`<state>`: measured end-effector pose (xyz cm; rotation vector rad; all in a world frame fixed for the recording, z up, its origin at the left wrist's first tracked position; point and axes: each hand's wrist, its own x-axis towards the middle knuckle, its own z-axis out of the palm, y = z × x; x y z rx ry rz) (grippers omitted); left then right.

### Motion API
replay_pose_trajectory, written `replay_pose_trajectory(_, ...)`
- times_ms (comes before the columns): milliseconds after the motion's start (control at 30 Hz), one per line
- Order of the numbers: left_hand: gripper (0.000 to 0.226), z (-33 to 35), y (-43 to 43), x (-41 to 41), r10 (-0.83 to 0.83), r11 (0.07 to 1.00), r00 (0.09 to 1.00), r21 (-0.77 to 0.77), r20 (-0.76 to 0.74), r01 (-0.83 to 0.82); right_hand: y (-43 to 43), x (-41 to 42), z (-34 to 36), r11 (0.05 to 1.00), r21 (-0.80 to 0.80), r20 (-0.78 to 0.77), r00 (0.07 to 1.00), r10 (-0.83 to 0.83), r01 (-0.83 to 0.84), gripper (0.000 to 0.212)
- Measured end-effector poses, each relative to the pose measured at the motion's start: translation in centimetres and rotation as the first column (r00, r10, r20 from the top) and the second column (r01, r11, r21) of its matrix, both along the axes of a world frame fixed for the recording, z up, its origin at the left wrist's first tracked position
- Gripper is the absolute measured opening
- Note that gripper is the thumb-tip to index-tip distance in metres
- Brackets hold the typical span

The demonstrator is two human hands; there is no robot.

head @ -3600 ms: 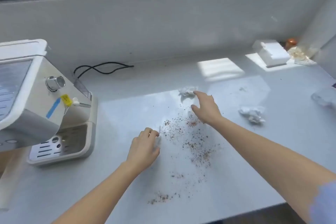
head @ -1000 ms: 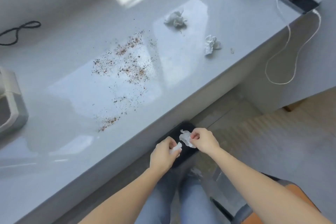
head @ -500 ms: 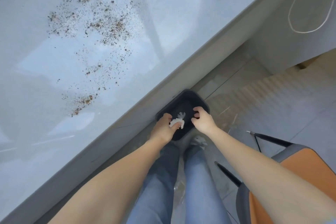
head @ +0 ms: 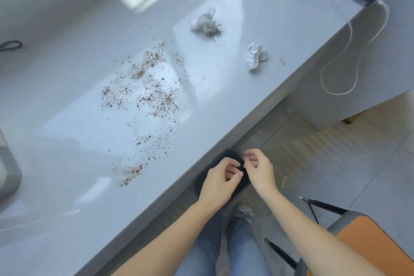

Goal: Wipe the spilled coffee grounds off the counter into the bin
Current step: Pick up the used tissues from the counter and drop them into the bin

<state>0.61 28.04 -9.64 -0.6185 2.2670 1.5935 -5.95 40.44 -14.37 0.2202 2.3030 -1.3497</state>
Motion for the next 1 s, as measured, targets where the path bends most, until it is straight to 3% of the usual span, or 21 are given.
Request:
replay_pose_trajectory(167, 0.006, 8.2, -2.3, -5.1, 0.171, 0.983, 0.958, 0.102, -0.231, -0.151, -1.3, -4.4, 7.4, 0.994, -0.065, -0.181, 0.979, -0.095, 0.084, 0.013)
replay_pose_trajectory(300, 0.009, 12.1, -4.7, -8.9, 0.215, 0.975, 0.929, 0.125, -0.303, -0.185, -2.7, -8.3, 12.5, 0.996, -0.068, -0.294, 0.953, -0.074, 0.056, 0.011)
replay_pose_trajectory(400, 0.008, 13.3, -6.7, -11.7, 0.200, 0.980, 0.924, 0.064, -0.326, -0.190, -3.7, -10.8, 14.6, 0.999, -0.045, -0.313, 0.949, -0.042, 0.029, 0.011)
replay_pose_trajectory(500, 0.005, 13.6, -8.5, -14.1, 0.197, 0.978, 0.920, 0.005, -0.340, -0.208, -4.2, -12.9, 15.6, 1.000, -0.027, -0.302, 0.953, -0.008, 0.000, 0.025)
replay_pose_trajectory(633, 0.020, 13.4, -10.8, -16.9, 0.281, 0.946, 0.881, -0.045, -0.381, -0.321, -4.2, -15.8, 15.6, 0.998, 0.059, -0.292, 0.955, 0.048, -0.032, 0.033)
replay_pose_trajectory(833, 0.011, 11.8, -13.4, -22.1, 0.300, 0.916, 0.905, -0.174, -0.301, -0.361, -4.3, -20.7, 13.8, 0.945, 0.278, -0.199, 0.952, 0.233, -0.173, 0.047)
replay_pose_trajectory(1000, 0.037, 10.2, -14.4, -25.6, 0.163, 0.907, 0.968, -0.356, -0.193, -0.224, -4.9, -23.2, 12.1, 0.883, 0.358, -0.157, 0.913, 0.377, -0.303, 0.031)
